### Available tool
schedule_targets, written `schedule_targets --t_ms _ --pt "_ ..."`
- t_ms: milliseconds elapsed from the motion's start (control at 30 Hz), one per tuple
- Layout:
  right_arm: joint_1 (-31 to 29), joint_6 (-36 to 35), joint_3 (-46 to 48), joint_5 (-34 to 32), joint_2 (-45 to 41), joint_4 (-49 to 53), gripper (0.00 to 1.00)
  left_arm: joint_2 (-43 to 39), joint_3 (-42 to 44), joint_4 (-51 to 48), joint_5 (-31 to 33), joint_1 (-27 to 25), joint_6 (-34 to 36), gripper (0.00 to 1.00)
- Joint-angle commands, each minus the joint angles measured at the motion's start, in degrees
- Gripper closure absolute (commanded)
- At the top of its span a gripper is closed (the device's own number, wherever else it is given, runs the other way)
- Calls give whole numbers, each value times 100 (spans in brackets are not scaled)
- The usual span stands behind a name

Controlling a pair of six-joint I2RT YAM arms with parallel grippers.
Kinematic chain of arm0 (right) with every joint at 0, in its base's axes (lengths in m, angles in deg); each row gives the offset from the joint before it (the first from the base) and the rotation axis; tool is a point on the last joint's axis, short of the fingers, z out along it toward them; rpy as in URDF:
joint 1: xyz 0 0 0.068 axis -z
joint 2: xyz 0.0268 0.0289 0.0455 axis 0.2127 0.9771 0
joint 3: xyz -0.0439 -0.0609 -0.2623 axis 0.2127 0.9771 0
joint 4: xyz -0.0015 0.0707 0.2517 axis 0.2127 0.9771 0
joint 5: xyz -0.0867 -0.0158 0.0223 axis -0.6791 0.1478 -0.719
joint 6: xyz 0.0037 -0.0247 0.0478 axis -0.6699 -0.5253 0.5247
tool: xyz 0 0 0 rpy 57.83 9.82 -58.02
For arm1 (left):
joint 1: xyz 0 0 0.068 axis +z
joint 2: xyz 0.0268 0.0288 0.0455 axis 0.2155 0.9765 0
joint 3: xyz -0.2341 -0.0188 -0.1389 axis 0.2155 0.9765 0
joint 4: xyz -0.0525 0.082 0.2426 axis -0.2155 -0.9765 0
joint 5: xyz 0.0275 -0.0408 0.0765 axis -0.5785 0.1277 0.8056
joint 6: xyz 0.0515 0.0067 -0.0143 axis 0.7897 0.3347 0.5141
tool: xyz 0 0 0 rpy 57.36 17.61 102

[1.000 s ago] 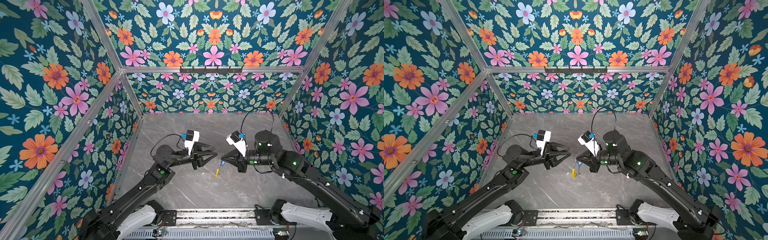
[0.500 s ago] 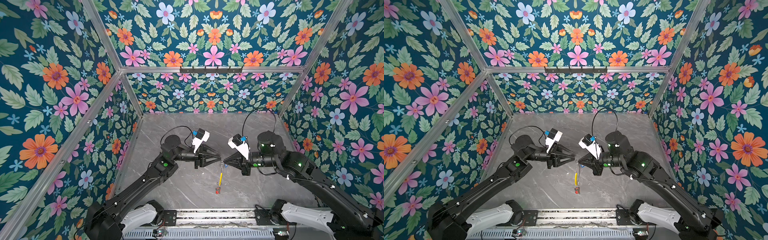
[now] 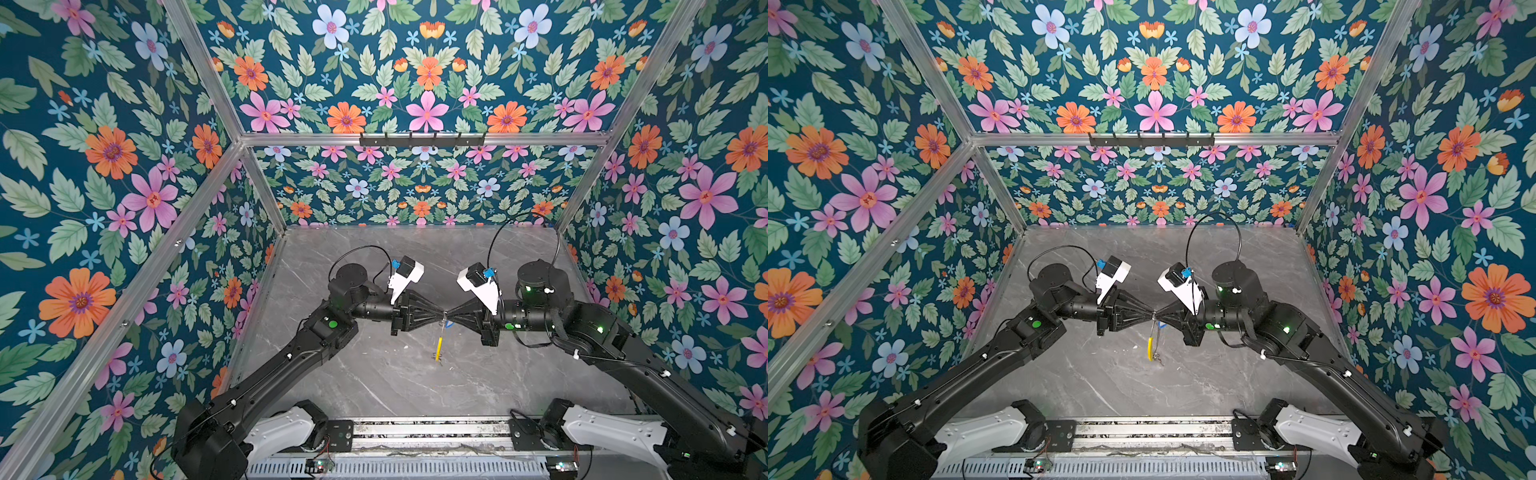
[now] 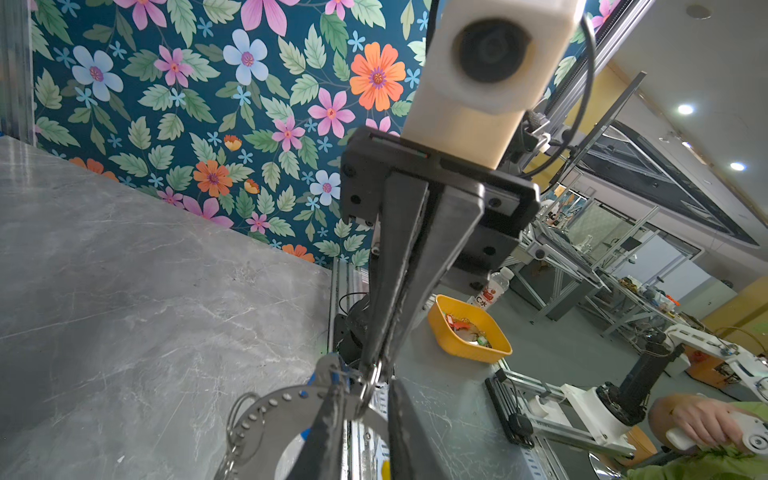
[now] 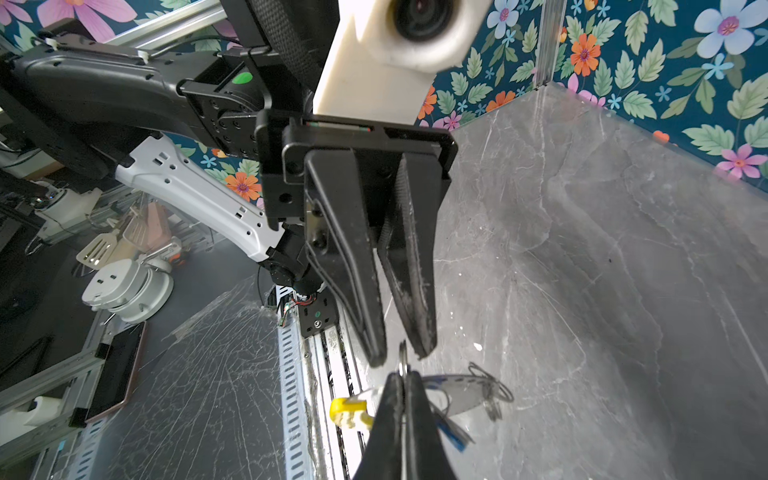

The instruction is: Remove the keys from the keyring

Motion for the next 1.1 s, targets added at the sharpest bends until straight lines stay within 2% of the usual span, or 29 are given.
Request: schedule_targets --t_ms 0,167,267,500,567,733,867,1000,1067 --pt "-6 20 4 -277 45 -203 100 24 -42 29 -198 13 124 78" --pt "-10 -18 -4 -376 107 -166 100 33 -68 29 -239 10 132 81" --pt "-5 -10 -12 -391 114 -179 100 53 -81 6 -202 9 140 87" --pt "-6 42 -70 -356 195 -276 100 103 -85 -16 -104 -2 193 93" --pt "-6 82 -83 -328 210 -355 100 83 -78 3 -51 -17 226 99" --pt "-6 147 -30 -279 183 -600 100 -11 -1 -15 385 -38 470 100" --pt "-6 305 477 -546 -286 -1344 65 -263 165 430 799 -38 422 100" --pt "-1 411 970 -750 -646 -1882 52 -487 493 1359 1003 -37 121 100" --pt "-8 408 1105 -711 -682 -1933 50 -570 681 1780 1128 -33 16 100"
